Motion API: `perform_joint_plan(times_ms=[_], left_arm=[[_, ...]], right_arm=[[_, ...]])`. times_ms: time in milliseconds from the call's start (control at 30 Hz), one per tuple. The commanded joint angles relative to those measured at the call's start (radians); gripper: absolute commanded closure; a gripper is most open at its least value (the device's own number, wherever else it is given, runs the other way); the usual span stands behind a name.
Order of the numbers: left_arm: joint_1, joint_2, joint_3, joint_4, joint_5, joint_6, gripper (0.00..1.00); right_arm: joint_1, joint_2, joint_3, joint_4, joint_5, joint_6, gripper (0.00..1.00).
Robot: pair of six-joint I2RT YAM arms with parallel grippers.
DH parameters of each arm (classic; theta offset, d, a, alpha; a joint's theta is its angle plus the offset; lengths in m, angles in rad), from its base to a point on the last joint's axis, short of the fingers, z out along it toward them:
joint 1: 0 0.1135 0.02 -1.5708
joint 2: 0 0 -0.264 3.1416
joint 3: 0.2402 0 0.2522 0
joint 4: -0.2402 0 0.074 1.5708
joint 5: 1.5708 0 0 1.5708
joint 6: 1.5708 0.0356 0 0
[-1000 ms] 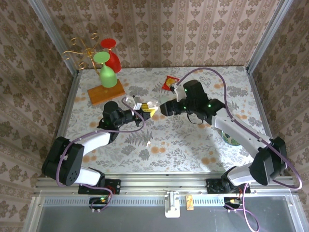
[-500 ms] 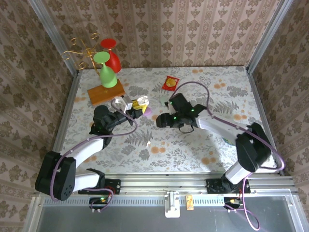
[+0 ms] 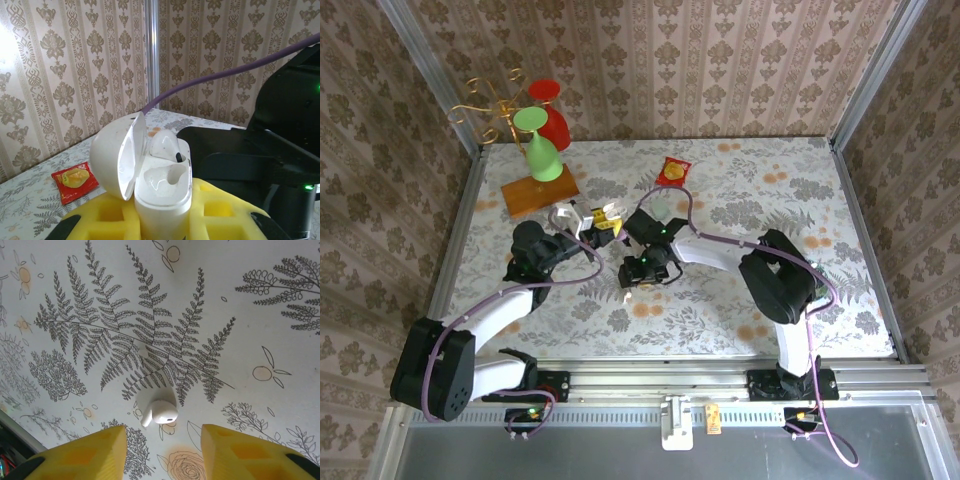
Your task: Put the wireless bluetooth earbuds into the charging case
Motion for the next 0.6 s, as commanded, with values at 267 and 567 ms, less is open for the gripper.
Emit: perform_joint_plan(times_ms=[267,567], left_arm=[[-0.007,0.002,-0.01,0.033,0.008,0.022,0.94],[-0.008,0.017,-0.004,0.041,0.011,0.018,0.94]], right_arm=[[0.003,0.121,0.123,-0.147,-0.09,-0.166,0.58],[0.011,0.143,0.126,-0.141,-0.118,-0.173,0.65]])
